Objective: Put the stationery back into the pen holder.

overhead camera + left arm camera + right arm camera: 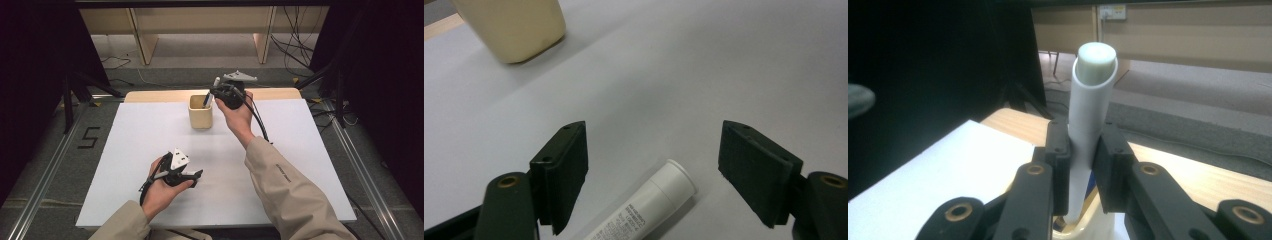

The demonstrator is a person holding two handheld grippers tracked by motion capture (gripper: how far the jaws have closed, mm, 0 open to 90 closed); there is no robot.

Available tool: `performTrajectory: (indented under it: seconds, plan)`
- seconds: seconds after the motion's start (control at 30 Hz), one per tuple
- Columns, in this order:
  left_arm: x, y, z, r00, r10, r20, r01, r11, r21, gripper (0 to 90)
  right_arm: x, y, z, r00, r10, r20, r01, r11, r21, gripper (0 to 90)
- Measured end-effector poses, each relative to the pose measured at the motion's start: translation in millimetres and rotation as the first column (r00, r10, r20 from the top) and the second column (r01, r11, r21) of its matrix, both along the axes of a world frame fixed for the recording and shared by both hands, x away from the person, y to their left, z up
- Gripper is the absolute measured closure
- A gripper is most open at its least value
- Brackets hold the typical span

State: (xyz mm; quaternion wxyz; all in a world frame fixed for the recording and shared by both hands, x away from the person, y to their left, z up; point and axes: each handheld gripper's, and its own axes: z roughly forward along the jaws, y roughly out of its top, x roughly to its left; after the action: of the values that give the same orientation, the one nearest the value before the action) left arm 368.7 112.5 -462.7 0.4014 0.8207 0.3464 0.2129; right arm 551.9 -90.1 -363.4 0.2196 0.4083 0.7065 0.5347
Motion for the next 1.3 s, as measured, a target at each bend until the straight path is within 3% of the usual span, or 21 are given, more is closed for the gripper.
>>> performTrajectory:
  seconds: [0.1,0.3,0.47,0.73,1.13,1.3]
  plan:
    - [-0.2,-0.1,0.1,1.0,0.0,0.0,0.0,1.0,0.0,27.9,0.1,1.9,-2.7,1.0,-0.001,-0.003,0.001,0.9997,-0.024,67.2]
    - [-0.6,0.9,0.5,1.0,0.003,-0.001,-0.003,1.0,-0.001,27.9,-2.6,-3.4,-5.9,0.9986,-0.012,-0.051,0.009,0.9987,-0.05,40.4]
    - [0.1,3.0,0.9,1.0,0.005,-0.001,-0.005,1.0,0.002,27.9,-12.3,-13.9,-13.3,0.9964,0.006,-0.085,-0.012,0.9973,-0.072,29.3]
    - [0.6,3.6,0.5,0.9999,0.01,-0.005,-0.01,0.9999,0.003,28.0,-26.7,-29.8,-29.8,0.9907,0.043,-0.129,-0.06,0.9896,-0.131,27.2]
    - [0.9,3.8,0.4,0.9999,0.013,-0.008,-0.013,0.9999,0.007,28.2,-50.0,-45.2,-53.7,0.9763,0.091,-0.196,-0.127,0.9752,-0.181,27.3]
    - [1.5,4.3,0.7,0.9999,0.01,-0.005,-0.01,0.9999,0.004,28.9,-59.4,-47.8,-62.8,0.9635,0.122,-0.239,-0.172,0.9638,-0.203,27.7]
